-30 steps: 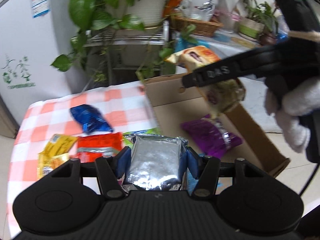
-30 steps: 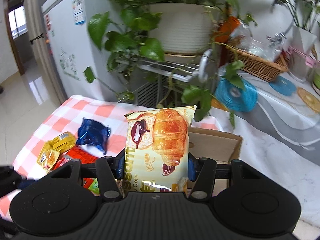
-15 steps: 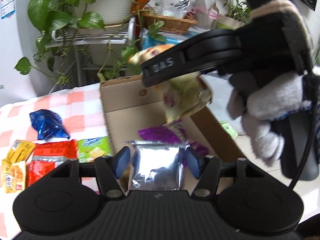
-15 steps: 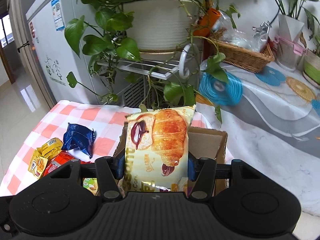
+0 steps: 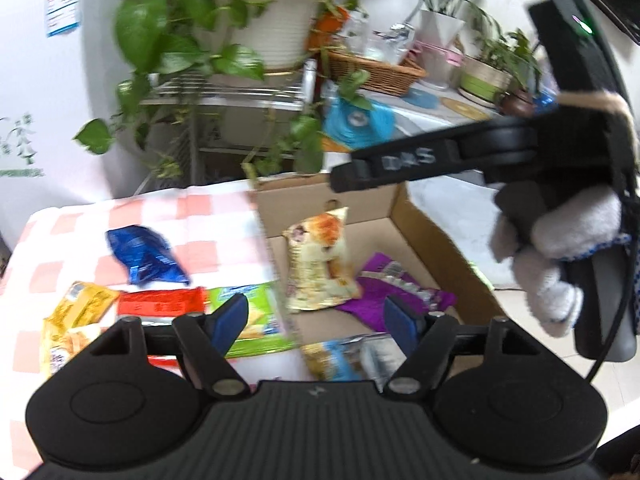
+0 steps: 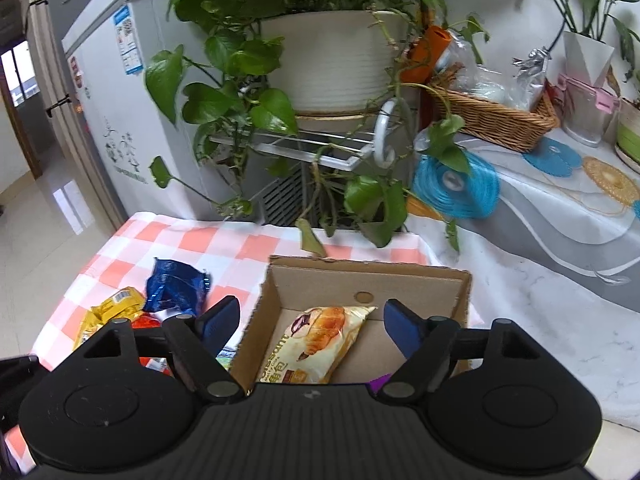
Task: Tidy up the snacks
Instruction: 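Open the left tool over the box to drop the silver foil packet, then push the red bag with the right tool while the left moves to the pink bag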
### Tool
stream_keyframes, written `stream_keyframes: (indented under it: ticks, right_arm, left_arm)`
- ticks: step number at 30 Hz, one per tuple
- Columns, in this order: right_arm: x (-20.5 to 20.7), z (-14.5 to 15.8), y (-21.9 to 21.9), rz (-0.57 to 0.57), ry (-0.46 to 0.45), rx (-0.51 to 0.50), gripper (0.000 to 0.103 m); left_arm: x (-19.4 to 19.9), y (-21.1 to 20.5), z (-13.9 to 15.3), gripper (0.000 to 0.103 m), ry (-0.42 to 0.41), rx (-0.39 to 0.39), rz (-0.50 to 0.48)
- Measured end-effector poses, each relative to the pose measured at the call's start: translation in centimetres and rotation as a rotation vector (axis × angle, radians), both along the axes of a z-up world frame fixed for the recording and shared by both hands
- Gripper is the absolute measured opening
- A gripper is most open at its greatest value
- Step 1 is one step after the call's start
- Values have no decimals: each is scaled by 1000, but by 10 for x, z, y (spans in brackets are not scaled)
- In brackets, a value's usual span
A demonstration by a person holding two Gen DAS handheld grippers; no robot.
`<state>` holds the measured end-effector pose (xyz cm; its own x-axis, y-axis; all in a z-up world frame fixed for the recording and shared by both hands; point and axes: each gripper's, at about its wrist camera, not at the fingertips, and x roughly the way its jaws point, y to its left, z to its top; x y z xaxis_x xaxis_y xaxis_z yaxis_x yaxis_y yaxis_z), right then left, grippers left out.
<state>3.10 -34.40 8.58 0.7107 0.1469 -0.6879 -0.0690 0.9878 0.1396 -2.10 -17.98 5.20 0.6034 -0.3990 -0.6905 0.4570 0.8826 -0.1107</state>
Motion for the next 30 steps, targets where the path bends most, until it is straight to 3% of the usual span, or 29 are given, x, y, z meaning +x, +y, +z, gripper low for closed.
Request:
stream_keyframes:
  ticks: [11,13,22,30]
  right_arm:
    - [2,3,32,119,-6,63,87]
    - [3,2,38,141,0,85,88]
    - [10,-8,62,250,67,212,90]
    - [25,-21,73,254,131,303,91]
  left_arm:
    - [9,64,-13,75,20,41,122]
    - [8,68,-21,79,32,48,131]
    - [4,66,-61,80,83,76,124]
    - [8,57,-94,80,116,95,110]
